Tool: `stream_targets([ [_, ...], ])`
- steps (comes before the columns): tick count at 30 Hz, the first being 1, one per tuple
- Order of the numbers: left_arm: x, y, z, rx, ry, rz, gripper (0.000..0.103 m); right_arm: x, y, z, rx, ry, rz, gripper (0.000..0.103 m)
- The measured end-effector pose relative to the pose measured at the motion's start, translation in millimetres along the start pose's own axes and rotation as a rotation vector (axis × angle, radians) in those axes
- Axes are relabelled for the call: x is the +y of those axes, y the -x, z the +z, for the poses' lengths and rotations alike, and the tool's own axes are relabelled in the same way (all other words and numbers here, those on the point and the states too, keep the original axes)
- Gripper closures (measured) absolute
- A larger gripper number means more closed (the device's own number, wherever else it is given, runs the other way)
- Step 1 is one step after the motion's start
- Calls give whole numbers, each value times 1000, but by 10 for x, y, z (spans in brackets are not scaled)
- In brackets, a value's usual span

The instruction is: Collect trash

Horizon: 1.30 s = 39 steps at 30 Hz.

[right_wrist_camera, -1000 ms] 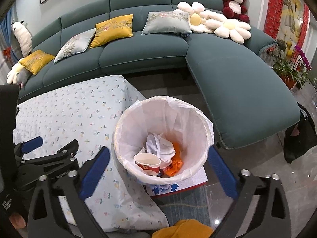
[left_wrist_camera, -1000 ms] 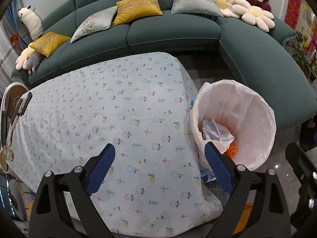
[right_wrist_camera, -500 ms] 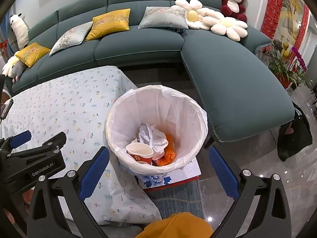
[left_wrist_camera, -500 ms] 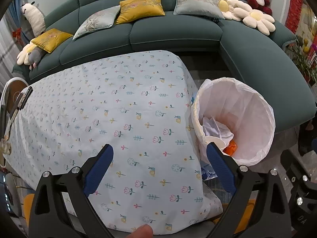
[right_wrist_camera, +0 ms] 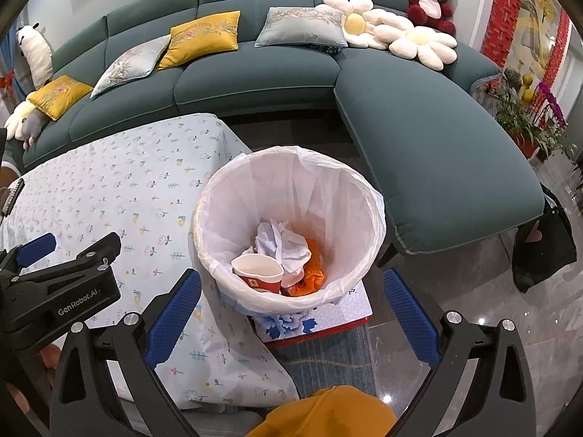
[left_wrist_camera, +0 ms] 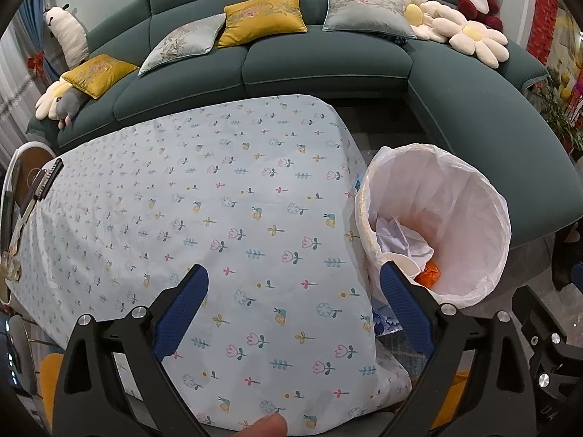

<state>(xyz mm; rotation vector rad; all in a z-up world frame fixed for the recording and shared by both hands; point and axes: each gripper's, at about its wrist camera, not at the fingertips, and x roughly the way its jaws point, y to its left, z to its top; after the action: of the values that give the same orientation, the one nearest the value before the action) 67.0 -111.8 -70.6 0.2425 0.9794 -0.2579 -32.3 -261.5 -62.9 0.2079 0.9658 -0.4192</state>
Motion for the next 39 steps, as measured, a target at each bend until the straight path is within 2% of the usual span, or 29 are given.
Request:
stream_targets([
  [39,-101,-10,-110,-8,-23,21,12,-64,-74,-102,25,-12,-7,7],
])
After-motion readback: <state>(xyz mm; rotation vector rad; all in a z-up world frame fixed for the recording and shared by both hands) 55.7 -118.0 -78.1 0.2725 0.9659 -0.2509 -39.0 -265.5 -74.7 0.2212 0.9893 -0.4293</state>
